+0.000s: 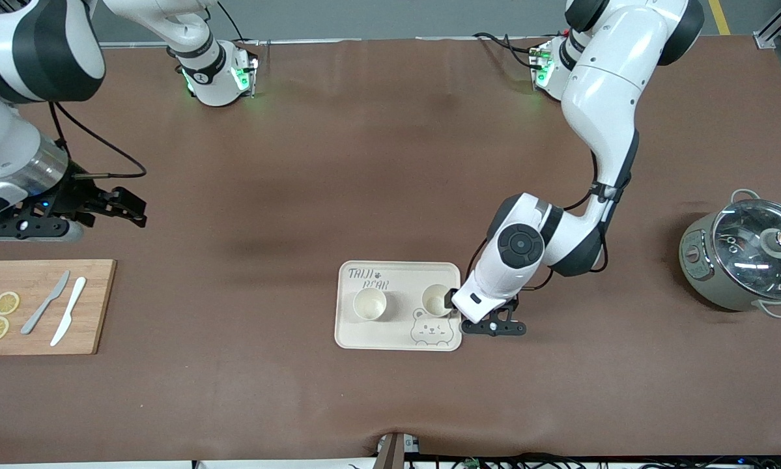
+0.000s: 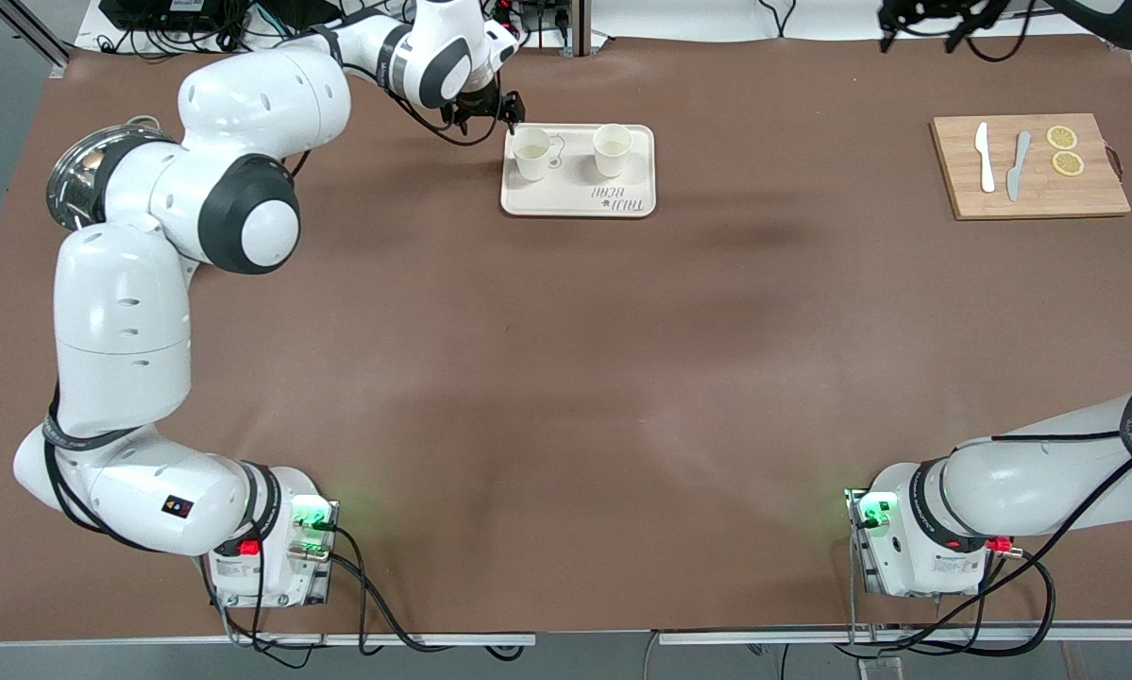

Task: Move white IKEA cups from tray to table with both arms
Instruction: 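Reach the left gripper down to the white cup on the tray, then grasp the cup with the left gripper while the right gripper reaches the other cup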

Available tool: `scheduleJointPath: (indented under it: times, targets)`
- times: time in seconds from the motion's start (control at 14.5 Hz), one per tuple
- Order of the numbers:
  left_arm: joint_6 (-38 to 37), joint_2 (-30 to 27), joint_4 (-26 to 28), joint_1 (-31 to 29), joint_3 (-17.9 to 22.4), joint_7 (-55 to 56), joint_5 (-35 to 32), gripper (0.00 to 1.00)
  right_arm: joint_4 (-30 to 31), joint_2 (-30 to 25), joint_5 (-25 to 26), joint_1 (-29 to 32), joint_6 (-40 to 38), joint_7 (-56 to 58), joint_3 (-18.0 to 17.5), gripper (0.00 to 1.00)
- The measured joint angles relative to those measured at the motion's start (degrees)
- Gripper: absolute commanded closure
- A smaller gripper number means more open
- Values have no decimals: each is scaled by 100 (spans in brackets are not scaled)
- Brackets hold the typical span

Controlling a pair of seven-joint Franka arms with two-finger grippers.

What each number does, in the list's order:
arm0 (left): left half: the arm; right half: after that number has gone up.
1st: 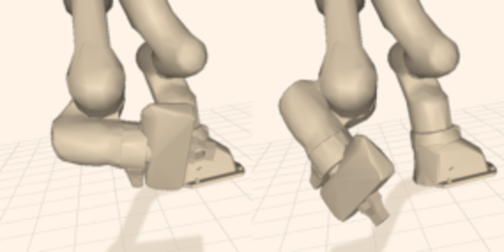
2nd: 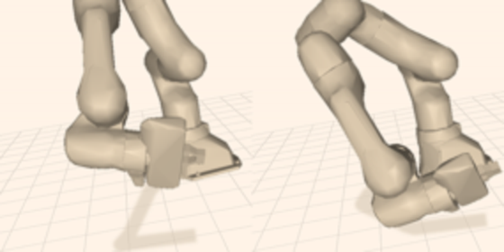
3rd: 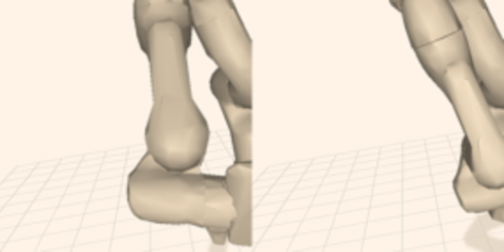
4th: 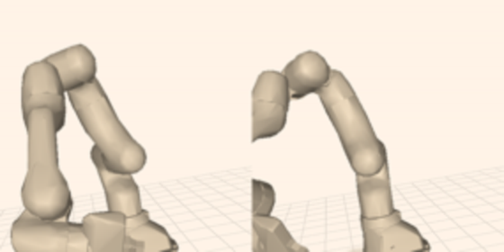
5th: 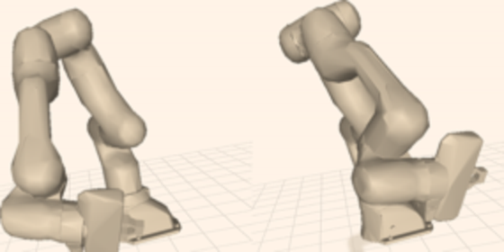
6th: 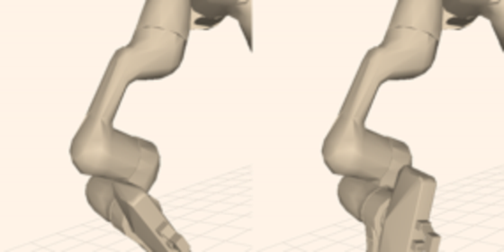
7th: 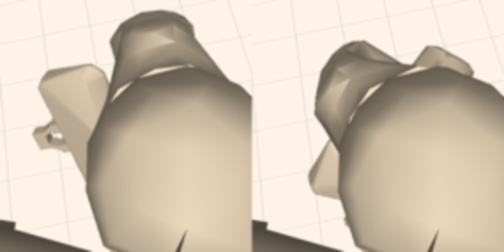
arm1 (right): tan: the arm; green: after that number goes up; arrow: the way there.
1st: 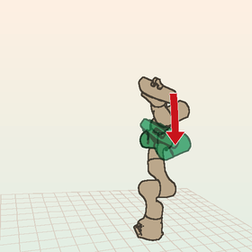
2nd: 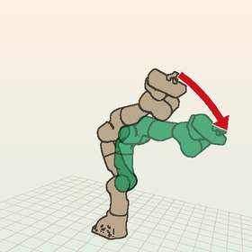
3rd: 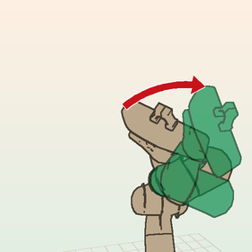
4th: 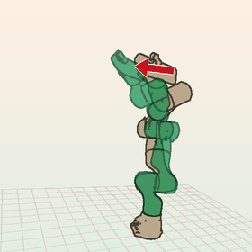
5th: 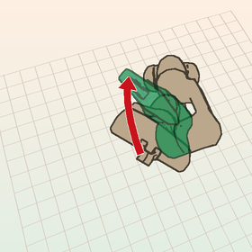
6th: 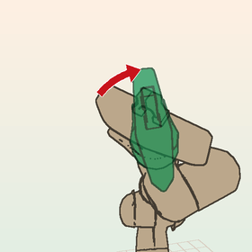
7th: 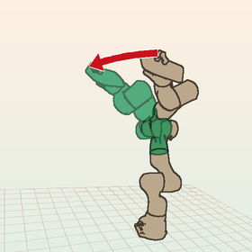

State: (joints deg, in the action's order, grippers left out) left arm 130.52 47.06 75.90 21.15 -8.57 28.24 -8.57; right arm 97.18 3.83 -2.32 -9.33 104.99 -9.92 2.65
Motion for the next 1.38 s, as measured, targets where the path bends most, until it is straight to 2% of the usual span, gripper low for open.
scheduleJointPath:
  times: [0.21,0.62,1.11,1.17,1.24,1.38]
  targets:
    - [0,8,-20,76,0,17,0,0,-482,409,-188,-459,36,-911,-17,0]
    - [0,163,-34,302,158,134,0,0,-1379,1464,-189,-1381,384,-2457,-32,0]
    - [109,246,-42,406,192,450,0,0,-1562,2169,-189,-1789,1421,-3182,-31,0]
    - [119,259,-42,423,193,510,0,38,-1581,2277,-189,-1826,1524,-3250,-31,0]
    - [130,274,-42,441,193,635,0,99,-1602,2392,-189,-1864,1652,-3302,-30,0]
    - [147,308,-42,478,193,1079,0,100,-1660,2657,-189,-1945,1969,-3441,-31,0]
